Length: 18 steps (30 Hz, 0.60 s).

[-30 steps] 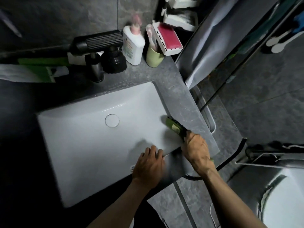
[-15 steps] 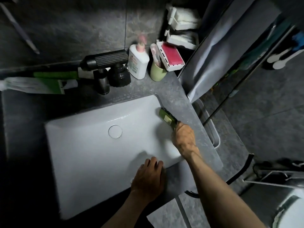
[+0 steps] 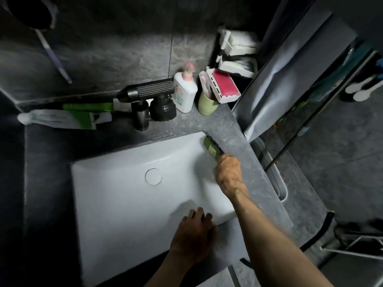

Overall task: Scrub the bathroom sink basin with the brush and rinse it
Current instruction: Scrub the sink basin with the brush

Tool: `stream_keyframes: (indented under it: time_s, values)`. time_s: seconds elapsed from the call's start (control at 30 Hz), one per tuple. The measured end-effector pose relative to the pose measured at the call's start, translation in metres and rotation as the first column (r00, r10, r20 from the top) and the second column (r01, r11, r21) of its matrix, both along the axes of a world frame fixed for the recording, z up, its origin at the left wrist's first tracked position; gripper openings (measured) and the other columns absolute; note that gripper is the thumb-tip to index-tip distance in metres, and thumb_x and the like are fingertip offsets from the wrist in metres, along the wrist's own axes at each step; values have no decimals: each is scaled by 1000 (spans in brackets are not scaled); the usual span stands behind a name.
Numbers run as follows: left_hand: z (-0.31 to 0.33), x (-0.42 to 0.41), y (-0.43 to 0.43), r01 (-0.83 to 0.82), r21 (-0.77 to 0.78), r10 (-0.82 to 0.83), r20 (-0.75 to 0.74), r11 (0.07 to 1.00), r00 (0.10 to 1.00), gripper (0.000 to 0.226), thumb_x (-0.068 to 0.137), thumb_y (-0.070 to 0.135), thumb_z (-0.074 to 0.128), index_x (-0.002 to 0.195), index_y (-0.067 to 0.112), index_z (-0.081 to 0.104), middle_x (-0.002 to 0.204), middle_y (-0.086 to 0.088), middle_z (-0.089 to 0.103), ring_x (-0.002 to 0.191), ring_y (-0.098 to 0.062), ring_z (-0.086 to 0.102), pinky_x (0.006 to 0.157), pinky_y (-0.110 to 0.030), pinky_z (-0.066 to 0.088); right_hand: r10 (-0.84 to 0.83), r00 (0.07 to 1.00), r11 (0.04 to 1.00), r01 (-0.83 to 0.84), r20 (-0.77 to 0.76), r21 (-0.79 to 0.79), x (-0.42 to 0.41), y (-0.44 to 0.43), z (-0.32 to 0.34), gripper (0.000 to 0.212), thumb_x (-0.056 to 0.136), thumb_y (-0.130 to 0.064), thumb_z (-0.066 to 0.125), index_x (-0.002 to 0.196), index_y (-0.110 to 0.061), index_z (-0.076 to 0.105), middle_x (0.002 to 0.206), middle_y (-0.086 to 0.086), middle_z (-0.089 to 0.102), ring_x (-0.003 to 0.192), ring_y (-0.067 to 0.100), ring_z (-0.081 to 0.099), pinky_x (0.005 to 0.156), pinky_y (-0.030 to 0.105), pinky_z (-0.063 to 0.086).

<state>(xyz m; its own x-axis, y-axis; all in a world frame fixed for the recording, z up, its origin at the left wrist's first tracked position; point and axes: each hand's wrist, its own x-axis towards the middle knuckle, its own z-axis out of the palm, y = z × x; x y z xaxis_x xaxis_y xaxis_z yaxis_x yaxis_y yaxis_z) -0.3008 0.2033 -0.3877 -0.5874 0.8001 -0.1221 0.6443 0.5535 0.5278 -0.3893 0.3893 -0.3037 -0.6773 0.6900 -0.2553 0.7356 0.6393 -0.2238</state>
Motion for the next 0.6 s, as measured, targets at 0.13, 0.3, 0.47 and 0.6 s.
stream_keyframes:
  time_s: [0.13, 0.3, 0.47, 0.6]
  values:
    - [-1, -3, 2, -2, 8, 2, -41, 1000, 999, 29, 100, 49, 39, 105, 25, 54, 107, -5, 54, 96, -30, 55, 73, -42, 50, 56, 996, 996, -51, -65, 69, 52, -25, -10, 53, 88, -21, 16, 103, 5, 59, 101, 26, 61, 94, 40, 63, 75, 36, 48]
    - [2, -6, -1, 31, -12, -31, 43, 999, 999, 38, 105, 52, 29, 114, 22, 51, 113, -5, 51, 102, -29, 51, 82, -44, 49, -9, 999, 991, 4, -37, -133, -7, -12, -6, 11, 93, -11, 56, 84, -7, 61, 102, 19, 71, 99, 35, 68, 85, 37, 54]
    - [4, -9, 0, 38, -37, -37, 14, 999, 999, 38, 103, 50, 31, 111, 20, 52, 111, -7, 50, 103, -30, 50, 84, -45, 49, -98, 986, 983, 74, -137, -170, 20, -15, -21, 21, 90, -17, 55, 70, -11, 52, 79, 12, 71, 76, 25, 71, 72, 38, 59]
    - [4, -5, -1, 28, -55, -27, 15, 998, 1000, 40, 103, 52, 29, 111, 20, 52, 112, -6, 50, 102, -28, 50, 85, -44, 49, -104, 988, 973, 77, -112, -217, 20, -13, -26, 20, 94, -18, 50, 98, -2, 61, 101, 22, 69, 92, 35, 69, 80, 42, 58]
